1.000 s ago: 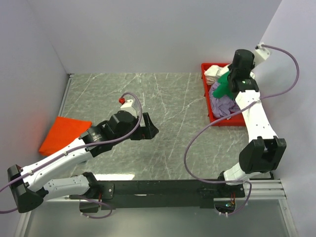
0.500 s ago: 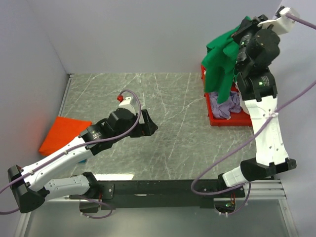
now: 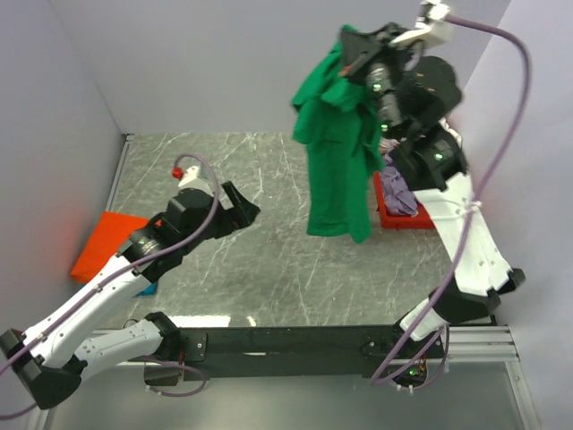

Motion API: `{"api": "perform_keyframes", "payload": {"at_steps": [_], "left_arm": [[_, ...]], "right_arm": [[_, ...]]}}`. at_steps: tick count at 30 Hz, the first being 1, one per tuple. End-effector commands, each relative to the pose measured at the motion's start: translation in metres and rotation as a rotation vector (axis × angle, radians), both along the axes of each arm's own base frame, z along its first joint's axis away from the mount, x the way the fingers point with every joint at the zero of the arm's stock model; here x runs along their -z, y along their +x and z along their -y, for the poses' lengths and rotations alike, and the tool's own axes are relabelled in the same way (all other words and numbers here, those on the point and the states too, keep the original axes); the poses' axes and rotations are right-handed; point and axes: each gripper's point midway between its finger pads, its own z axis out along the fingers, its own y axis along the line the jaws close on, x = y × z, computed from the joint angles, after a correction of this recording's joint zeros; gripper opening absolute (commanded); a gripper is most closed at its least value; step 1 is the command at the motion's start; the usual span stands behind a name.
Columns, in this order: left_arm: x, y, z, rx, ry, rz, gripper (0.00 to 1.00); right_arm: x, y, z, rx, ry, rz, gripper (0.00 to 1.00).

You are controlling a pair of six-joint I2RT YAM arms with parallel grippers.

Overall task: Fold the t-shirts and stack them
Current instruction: Move the tshirt to the center of the board, then flatten the tshirt out

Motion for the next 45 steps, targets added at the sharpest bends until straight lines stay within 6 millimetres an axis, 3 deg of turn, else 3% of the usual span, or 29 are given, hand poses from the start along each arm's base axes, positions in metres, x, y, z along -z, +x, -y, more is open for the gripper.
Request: {"api": "perform_keyframes", "payload": {"at_steps": [1,4,6,7,8,9,10,11,12,13,15,16,18,19,21,22,24,25,28,32,35,37,38,45], "left_arm": [[-0.012,0.008,-0.026,-0.092,-0.045,0.008,0.99],[-0.019,0.013,-0.047,-0.149,-0.045,0.018,0.99],[-0.02,0.016,-0.059,-0.184,-0.033,0.016,0.99],[-0.024,0.017,-0.063,-0.192,-0.029,0.023,1.0],[-0.023,0.018,-0.065,-0.199,-0.024,0.018,0.99],[-0.022,0.019,-0.069,-0.212,-0.017,0.012,0.99],[-0.02,0.02,-0.07,-0.219,-0.015,0.008,0.99],[-0.019,0.021,-0.072,-0.227,-0.015,0.007,0.99],[-0.017,0.021,-0.073,-0.236,-0.018,0.003,1.0],[-0.008,0.022,-0.072,-0.242,-0.021,-0.014,0.99],[0.003,0.023,-0.071,-0.245,-0.029,-0.036,0.99],[0.017,0.025,-0.07,-0.258,-0.034,-0.064,0.99],[0.043,0.026,-0.068,-0.273,-0.035,-0.121,0.99],[0.052,0.026,-0.068,-0.286,-0.036,-0.139,0.99],[0.071,0.028,-0.068,-0.313,-0.037,-0.177,0.99],[0.088,0.028,-0.068,-0.328,-0.043,-0.209,0.99],[0.104,0.028,-0.066,-0.331,-0.05,-0.235,0.99],[0.121,0.027,-0.067,-0.347,-0.044,-0.27,0.99],[0.133,0.034,-0.068,-0.382,-0.06,-0.277,0.99],[0.14,0.047,-0.063,-0.401,-0.074,-0.276,0.99],[0.137,0.055,-0.062,-0.409,-0.066,-0.266,0.99],[0.136,0.057,-0.064,-0.419,-0.053,-0.268,0.99],[0.134,0.058,-0.065,-0.426,-0.052,-0.261,0.99],[0.128,0.057,-0.07,-0.435,-0.053,-0.242,0.99]], "right_arm": [[-0.012,-0.008,-0.056,-0.201,0.058,0.04,0.0],[-0.01,-0.009,-0.084,-0.302,0.088,0.024,0.0],[-0.011,-0.016,-0.087,-0.339,0.118,0.012,0.0],[0.009,-0.01,-0.092,-0.339,0.109,-0.032,0.0],[0.019,-0.009,-0.088,-0.329,0.111,-0.057,0.0],[0.011,-0.027,-0.067,-0.318,0.138,-0.037,0.0],[0.013,-0.032,-0.057,-0.322,0.178,-0.026,0.0],[0.078,-0.011,-0.052,-0.289,0.138,-0.138,0.07],[0.075,-0.035,-0.03,-0.305,0.202,-0.116,0.13],[0.141,-0.024,-0.029,-0.291,0.177,-0.228,0.24],[0.183,-0.034,-0.001,-0.265,0.209,-0.311,0.56],[0.246,-0.033,0.0,-0.245,0.166,-0.432,0.62],[0.289,-0.047,0.011,-0.208,0.158,-0.512,0.67],[0.342,-0.054,0.013,-0.201,0.13,-0.611,0.67],[0.374,-0.071,0.014,-0.213,0.133,-0.666,0.67],[0.409,-0.087,0.01,-0.23,0.106,-0.724,0.67],[0.441,-0.102,0.005,-0.231,0.082,-0.786,0.67],[0.466,-0.12,-0.006,-0.269,0.043,-0.84,0.67],[0.5,-0.138,-0.018,-0.298,0.037,-0.908,0.66],[0.511,-0.151,-0.052,-0.362,0.015,-0.912,0.63],[0.534,-0.145,-0.069,-0.322,-0.065,-0.968,0.62],[0.529,-0.138,-0.083,-0.32,-0.07,-0.949,0.61],[0.541,-0.135,-0.085,-0.289,-0.105,-0.966,0.61],[0.556,-0.111,-0.106,-0.209,-0.206,-0.98,0.61]]}}
